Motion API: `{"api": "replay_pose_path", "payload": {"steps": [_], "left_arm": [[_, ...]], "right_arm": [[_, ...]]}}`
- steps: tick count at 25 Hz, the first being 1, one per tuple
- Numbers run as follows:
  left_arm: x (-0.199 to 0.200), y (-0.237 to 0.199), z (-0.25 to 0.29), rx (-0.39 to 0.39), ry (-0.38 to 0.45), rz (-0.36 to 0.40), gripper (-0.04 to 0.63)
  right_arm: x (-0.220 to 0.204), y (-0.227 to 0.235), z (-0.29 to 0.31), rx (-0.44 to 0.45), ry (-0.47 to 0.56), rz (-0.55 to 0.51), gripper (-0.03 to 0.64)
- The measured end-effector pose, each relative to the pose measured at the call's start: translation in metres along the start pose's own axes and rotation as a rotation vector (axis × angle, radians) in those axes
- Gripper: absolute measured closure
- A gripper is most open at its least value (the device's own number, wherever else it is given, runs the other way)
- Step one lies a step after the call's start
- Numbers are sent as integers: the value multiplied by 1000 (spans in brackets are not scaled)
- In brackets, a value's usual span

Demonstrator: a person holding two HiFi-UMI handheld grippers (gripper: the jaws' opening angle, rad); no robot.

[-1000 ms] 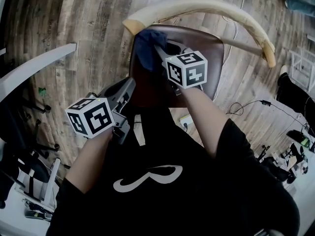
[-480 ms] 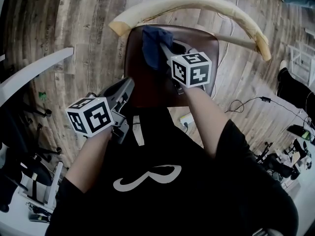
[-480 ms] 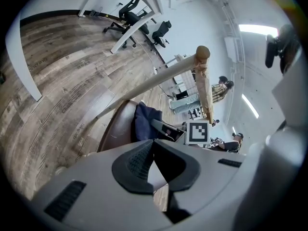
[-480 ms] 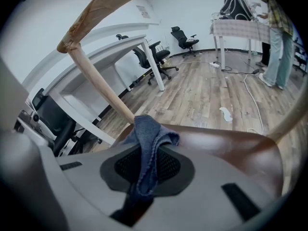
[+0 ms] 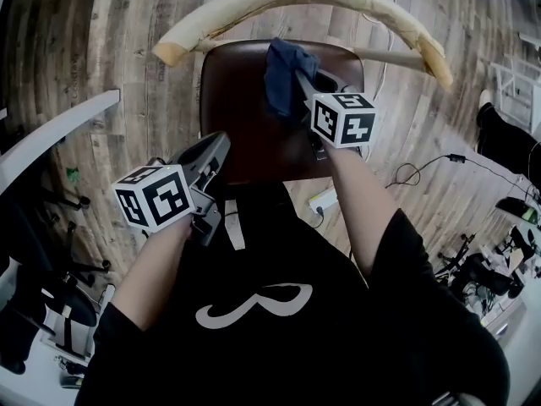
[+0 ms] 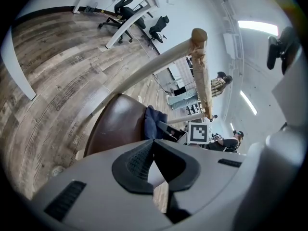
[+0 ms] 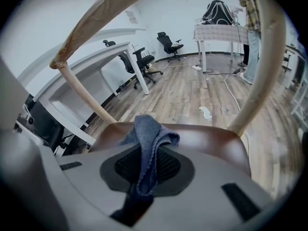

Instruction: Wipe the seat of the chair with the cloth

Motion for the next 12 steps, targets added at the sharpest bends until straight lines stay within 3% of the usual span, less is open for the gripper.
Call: {"api": "replay_pose_path", "payload": {"steps": [12], "left_arm": [[-9,14,22,-13,-57,33,581]], "right_arm": [[-19,64,-37,-114,31,86,565]]}}
Point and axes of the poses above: the fingertips, and each gripper's own axes: z forward along the fingers, y to its right, x out of its top, the point moved 2 cm from there along -z, backward along the fingers, and after that the axes turned 3 degrees about x, right-handed, at the moved point
